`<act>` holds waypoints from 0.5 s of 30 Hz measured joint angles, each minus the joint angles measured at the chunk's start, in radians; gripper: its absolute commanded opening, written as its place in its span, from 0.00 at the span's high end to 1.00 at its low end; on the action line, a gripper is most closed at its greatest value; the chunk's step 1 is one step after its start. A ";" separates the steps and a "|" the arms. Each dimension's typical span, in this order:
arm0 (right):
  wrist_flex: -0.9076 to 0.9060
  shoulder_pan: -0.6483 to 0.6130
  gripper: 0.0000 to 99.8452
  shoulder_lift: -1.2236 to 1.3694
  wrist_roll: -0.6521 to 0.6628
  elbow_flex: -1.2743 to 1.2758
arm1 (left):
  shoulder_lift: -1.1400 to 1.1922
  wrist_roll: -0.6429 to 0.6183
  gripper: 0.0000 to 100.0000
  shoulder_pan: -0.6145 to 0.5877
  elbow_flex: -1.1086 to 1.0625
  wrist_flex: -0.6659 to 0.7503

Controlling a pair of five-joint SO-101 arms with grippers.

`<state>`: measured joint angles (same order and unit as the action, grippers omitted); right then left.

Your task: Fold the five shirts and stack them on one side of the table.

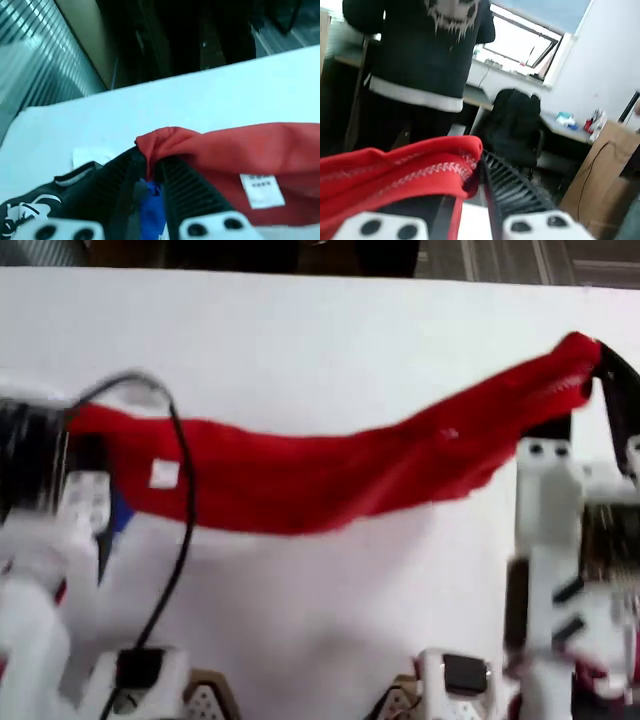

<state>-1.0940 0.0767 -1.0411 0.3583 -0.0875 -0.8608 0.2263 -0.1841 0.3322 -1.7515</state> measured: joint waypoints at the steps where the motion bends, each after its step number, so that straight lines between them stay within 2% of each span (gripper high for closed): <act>1: 0.000 0.000 0.98 -0.014 0.000 -0.018 | -0.011 0.000 0.97 -0.002 0.002 0.000; 15: 0.000 0.000 0.98 -0.118 0.000 -0.292 | -0.083 0.000 0.97 -0.135 0.064 0.000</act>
<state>-1.0940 0.0767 -1.1592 0.3583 -0.3790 -0.9436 0.2263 -0.3191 0.3966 -1.7515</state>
